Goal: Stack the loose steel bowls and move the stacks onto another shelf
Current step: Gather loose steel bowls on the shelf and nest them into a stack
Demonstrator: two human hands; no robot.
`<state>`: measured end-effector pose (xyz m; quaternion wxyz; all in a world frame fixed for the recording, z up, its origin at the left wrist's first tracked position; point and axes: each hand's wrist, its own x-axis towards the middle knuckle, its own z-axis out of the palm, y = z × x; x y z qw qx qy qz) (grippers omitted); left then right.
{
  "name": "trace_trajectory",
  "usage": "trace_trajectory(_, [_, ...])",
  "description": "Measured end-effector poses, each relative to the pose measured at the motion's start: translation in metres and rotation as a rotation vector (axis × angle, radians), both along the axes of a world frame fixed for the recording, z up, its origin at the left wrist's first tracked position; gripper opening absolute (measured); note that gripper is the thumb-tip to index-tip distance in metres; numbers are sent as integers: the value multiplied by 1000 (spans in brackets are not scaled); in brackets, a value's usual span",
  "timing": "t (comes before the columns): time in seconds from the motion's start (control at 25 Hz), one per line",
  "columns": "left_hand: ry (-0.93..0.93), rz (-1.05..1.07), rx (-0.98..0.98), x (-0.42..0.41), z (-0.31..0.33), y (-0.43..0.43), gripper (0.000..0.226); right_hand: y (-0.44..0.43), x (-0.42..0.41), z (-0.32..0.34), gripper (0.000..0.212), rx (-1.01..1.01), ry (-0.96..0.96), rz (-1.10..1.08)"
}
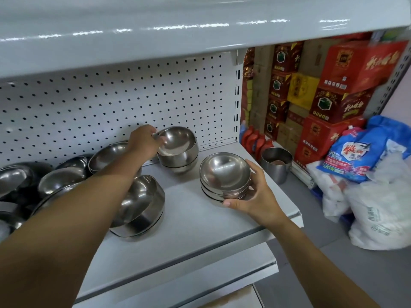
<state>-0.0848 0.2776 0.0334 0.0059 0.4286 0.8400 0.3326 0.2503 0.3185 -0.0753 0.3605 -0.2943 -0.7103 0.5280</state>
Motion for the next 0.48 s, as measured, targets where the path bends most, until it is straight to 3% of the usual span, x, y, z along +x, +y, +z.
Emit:
trace_trajectory(0.08, [43, 5, -38, -3, -6, 4, 21, 1, 0, -1, 123, -3, 3, -3])
trace_trajectory(0.28, [65, -14, 8, -8, -13, 9, 18, 2, 0, 0, 116, -2, 6, -17])
trace_trajectory(0.48, [51, 7, 192, -11, -16, 10, 11, 2, -1, -1, 117, 6, 1, -27])
